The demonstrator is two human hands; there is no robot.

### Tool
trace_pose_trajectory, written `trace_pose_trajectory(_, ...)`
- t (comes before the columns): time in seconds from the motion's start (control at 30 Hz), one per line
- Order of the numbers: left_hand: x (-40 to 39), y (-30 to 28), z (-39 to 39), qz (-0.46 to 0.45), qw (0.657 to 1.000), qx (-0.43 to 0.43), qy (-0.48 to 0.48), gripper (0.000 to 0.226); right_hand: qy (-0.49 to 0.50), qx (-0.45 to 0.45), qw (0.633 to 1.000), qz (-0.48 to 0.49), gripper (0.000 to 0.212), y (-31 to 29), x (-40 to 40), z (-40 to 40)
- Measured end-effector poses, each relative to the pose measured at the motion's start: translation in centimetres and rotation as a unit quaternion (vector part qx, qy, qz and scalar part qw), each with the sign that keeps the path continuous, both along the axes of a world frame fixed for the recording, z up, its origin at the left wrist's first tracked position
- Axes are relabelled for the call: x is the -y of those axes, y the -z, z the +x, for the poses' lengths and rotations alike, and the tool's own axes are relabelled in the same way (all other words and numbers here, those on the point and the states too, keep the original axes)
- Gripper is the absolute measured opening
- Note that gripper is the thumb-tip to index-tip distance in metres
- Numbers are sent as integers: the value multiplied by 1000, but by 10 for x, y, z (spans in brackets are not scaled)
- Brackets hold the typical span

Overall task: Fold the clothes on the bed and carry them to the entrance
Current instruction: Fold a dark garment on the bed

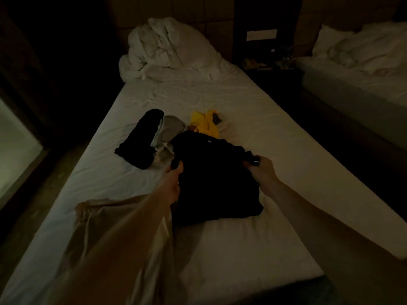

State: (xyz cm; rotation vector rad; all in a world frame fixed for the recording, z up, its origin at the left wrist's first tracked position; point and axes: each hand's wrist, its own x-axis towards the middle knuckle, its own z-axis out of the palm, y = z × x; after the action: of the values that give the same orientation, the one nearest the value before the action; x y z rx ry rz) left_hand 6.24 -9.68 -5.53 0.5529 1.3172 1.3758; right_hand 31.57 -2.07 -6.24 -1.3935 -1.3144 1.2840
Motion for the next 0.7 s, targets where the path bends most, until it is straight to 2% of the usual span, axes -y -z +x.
trace_pose_trajectory(0.07, -25, -3, -8, -7, 1000, 10, -14, 17, 16, 40, 999, 7, 12, 2, -29, -6)
trace_pose_trajectory(0.17, -59, 0, -23, -26, 999, 0, -37, 25, 45, 100, 994, 13, 17, 10, -68, -12)
trace_pose_trajectory(0.37, -117, 13, -37, -47, 996, -50, -65, 23, 9, 171, 985, 31, 23, 36, -134, -33)
trace_pose_trajectory(0.47, -147, 32, -54, -58, 983, -149, -87, 24, 5, 252, 968, 6, 31, 52, -166, -47)
trace_pose_trajectory(0.53, -161, 40, -61, -46, 971, -227, -64, 20, 3, 282, 959, -31, 36, 63, -185, -52)
trace_pose_trajectory(0.6, -175, 46, -67, -33, 957, -285, -36, 19, -11, 279, 959, -49, 36, 71, -202, -55)
trace_pose_trajectory(0.7, -188, 50, -77, -29, 926, -376, -34, 35, -53, 210, 974, -63, 33, 76, -219, -59)
